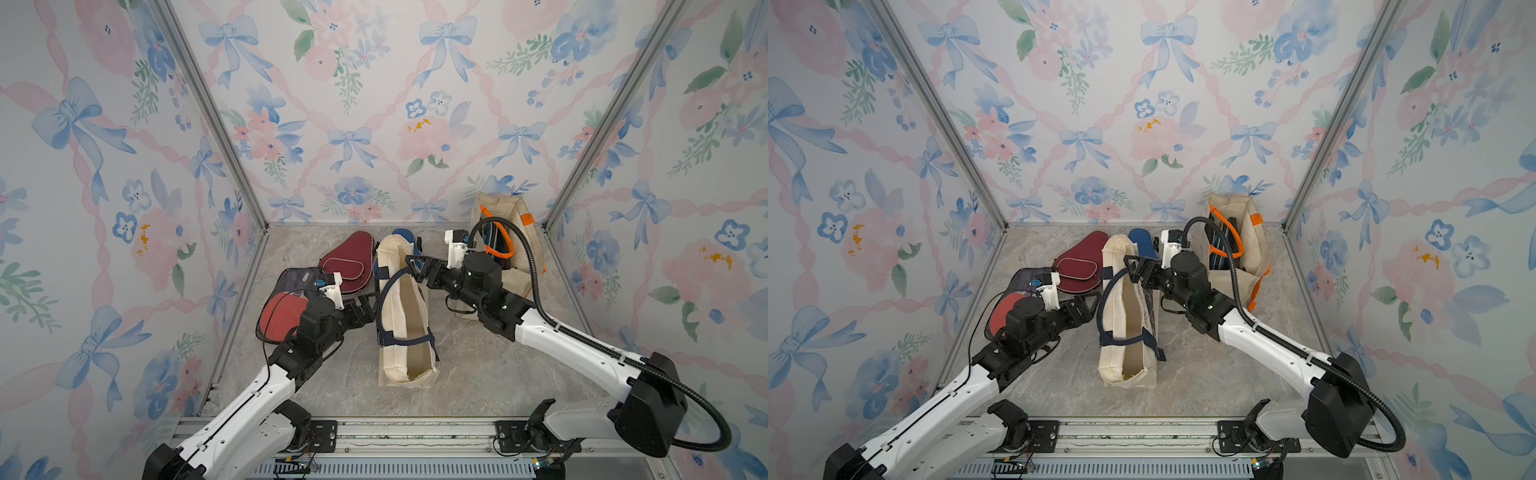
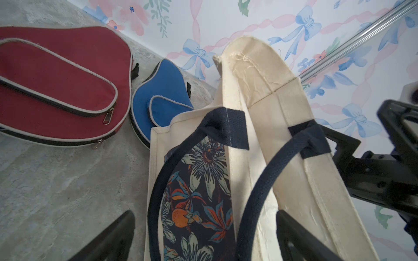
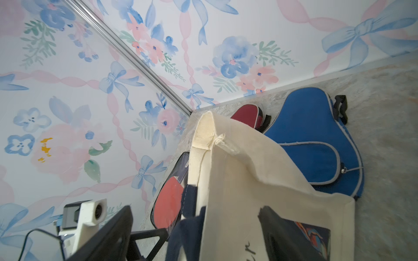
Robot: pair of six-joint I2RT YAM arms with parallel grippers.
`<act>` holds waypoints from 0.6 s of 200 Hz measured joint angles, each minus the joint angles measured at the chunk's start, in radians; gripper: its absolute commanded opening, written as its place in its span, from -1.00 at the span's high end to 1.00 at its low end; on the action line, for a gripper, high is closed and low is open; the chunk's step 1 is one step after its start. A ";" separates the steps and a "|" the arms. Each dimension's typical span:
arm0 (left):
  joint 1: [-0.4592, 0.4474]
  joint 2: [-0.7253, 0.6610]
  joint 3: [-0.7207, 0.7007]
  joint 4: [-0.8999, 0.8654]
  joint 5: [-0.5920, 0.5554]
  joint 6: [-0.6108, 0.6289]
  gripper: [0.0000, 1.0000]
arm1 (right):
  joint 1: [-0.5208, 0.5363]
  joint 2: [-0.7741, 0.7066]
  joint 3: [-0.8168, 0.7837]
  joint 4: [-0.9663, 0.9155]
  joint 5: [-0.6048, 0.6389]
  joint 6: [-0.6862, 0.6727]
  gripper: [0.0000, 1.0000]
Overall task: Remove the ping pong set from the canvas bag
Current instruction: Place the canvas bag at the center of the board.
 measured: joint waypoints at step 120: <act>0.013 0.154 -0.029 0.281 0.140 -0.077 -0.96 | -0.031 -0.144 -0.304 0.071 -0.129 0.024 -0.22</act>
